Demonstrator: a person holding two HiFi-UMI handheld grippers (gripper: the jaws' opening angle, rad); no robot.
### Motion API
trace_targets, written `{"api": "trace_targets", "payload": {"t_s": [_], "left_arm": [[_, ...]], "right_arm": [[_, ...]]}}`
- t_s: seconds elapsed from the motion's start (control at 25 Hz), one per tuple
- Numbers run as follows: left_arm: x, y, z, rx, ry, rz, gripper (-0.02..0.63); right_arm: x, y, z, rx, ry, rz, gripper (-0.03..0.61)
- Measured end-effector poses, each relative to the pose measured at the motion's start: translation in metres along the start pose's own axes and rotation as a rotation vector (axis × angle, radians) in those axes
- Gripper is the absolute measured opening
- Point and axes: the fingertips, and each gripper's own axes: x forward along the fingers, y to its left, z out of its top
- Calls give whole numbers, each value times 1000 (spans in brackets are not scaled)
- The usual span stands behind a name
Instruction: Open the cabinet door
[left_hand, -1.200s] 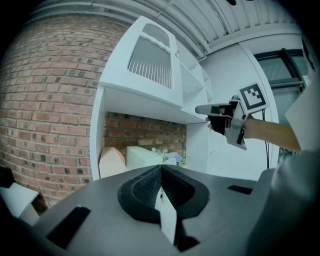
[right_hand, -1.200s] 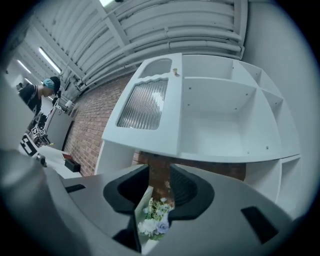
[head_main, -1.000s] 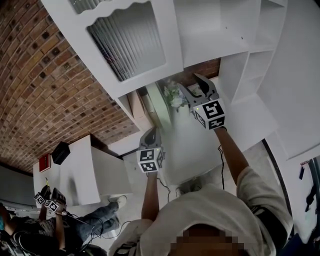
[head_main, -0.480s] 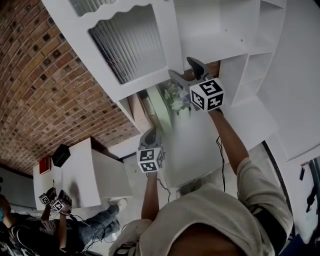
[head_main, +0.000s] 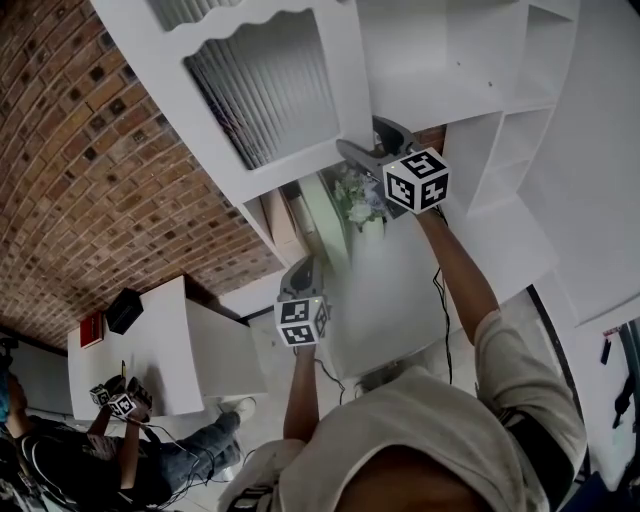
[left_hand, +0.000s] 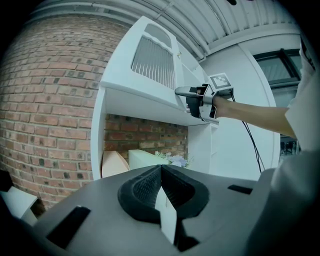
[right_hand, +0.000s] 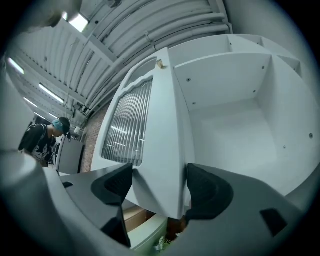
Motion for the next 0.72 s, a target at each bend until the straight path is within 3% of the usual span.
{"api": "trace_targets", "payload": {"t_s": [0.72], "left_arm": [[-10, -8, 5, 3, -22, -68, 26]], "right_arm": [[-24, 11, 5, -76, 24, -143, 291]]}}
